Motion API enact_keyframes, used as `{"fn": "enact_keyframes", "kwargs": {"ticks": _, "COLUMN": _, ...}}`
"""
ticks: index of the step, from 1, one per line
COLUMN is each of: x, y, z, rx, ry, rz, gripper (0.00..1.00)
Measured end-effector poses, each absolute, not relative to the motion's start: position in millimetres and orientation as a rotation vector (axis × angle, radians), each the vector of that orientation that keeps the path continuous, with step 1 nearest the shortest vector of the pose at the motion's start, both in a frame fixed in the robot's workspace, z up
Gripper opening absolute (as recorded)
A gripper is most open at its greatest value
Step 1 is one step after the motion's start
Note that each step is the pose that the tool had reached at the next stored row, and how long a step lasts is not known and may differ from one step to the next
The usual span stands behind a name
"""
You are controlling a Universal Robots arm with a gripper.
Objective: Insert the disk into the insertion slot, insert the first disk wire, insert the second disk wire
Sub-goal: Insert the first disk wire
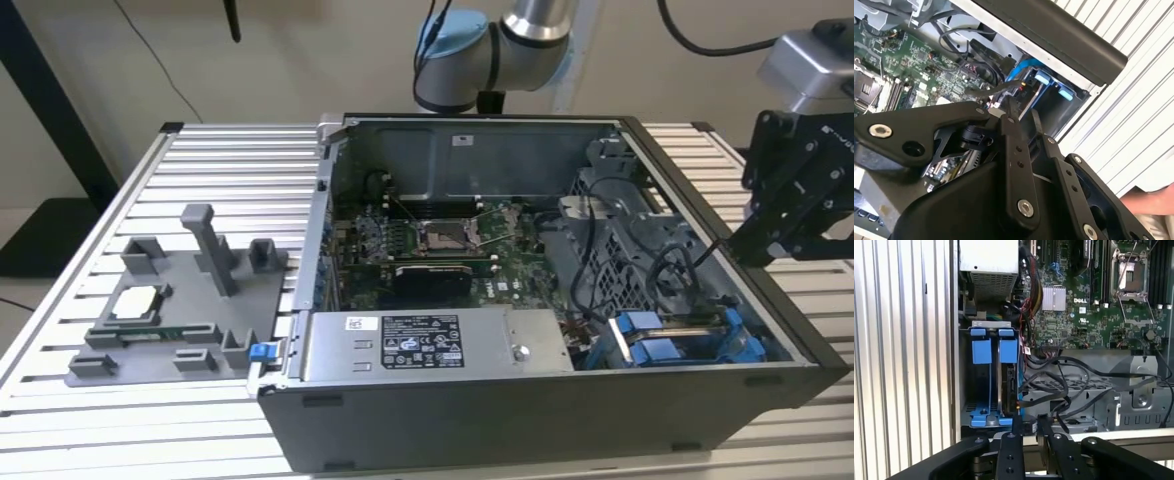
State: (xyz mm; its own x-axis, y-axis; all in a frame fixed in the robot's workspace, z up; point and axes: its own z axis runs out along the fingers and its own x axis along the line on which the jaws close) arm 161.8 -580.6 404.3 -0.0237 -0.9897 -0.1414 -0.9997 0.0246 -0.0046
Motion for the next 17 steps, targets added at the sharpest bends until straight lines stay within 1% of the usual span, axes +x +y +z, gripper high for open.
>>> {"fn": "enact_keyframes", "kwargs": {"ticks": 17, "x": 184, "y": -571, "z": 403, "rx": -2.119, "ry": 2.171, "rz": 0.146, "gripper": 1.00}}
